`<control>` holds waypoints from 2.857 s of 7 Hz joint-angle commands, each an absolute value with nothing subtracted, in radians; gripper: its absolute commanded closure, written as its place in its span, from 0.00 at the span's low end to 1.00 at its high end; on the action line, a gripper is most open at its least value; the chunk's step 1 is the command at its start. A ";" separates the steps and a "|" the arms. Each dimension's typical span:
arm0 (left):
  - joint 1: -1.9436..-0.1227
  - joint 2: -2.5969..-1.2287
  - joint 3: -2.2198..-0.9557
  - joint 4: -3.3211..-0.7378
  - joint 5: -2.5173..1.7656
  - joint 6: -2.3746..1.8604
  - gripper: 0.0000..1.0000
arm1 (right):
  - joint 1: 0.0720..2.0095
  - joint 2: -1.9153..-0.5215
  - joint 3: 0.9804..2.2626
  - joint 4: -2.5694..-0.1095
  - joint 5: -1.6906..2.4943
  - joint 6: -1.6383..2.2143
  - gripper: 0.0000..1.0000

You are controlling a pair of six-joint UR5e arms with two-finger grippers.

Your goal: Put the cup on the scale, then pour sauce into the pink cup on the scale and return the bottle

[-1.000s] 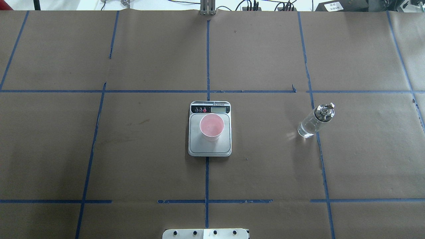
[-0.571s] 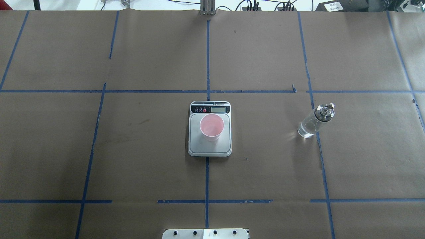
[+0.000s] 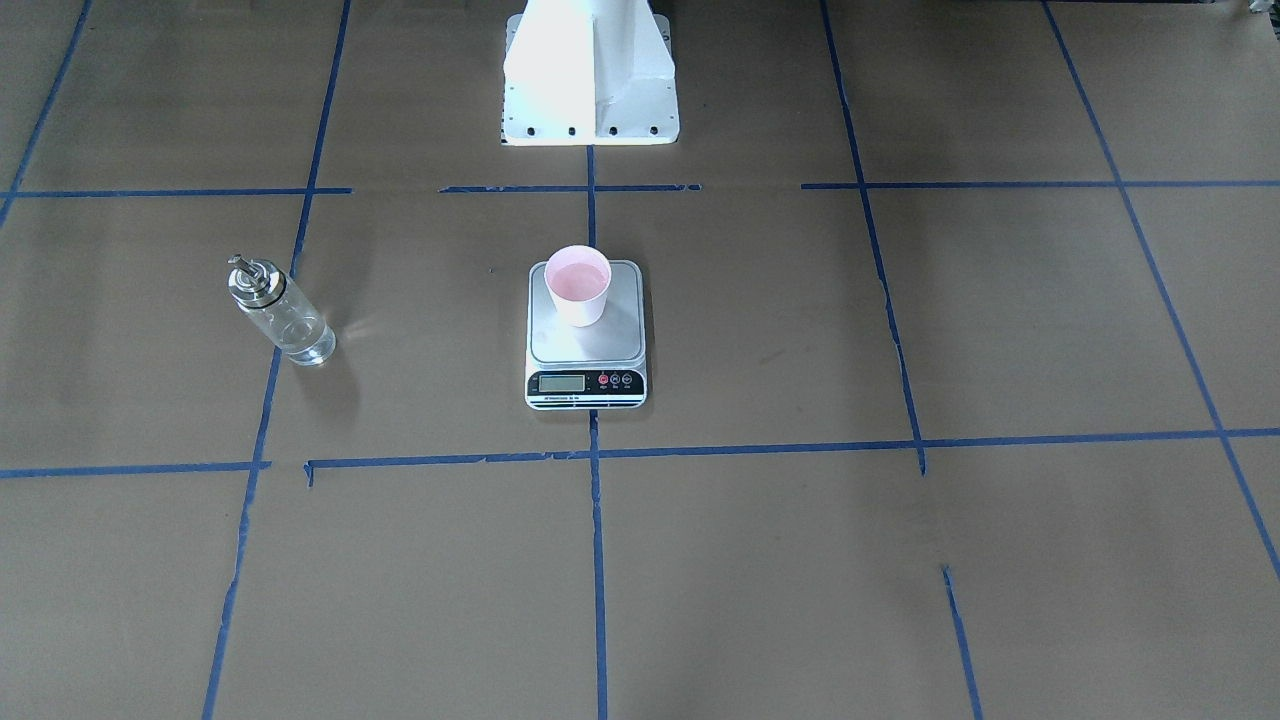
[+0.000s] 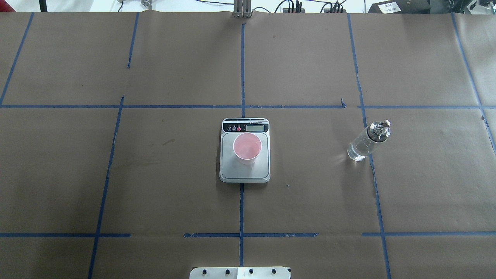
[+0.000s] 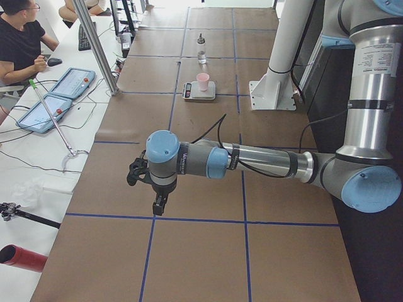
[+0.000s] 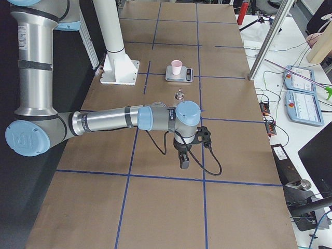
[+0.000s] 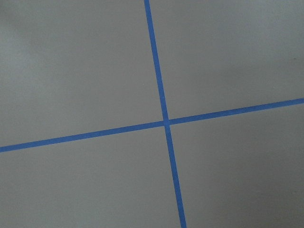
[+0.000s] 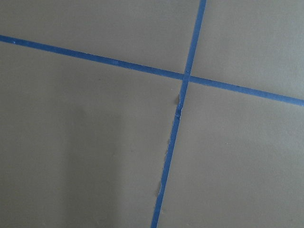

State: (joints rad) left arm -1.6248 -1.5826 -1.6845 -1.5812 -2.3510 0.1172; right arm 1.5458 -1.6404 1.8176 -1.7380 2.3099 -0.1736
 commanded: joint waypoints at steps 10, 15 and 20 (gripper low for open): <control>-1.634 -1.580 -1.740 -1.397 -2.342 0.127 0.00 | 1.545 -1.640 1.810 -1.738 2.347 -0.173 0.00; -1.634 -1.591 -1.740 -1.396 -2.329 0.175 0.00 | 1.537 -1.640 1.815 -1.736 2.349 -0.175 0.00; -1.631 -1.594 -1.736 -1.394 -2.306 0.173 0.00 | 1.536 -1.641 1.810 -1.738 2.349 -0.173 0.00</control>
State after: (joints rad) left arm -1.6309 -1.5935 -1.7374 -1.3954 -2.3147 0.1745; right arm 1.5356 -1.6408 1.8115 -1.7379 2.3481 -0.1739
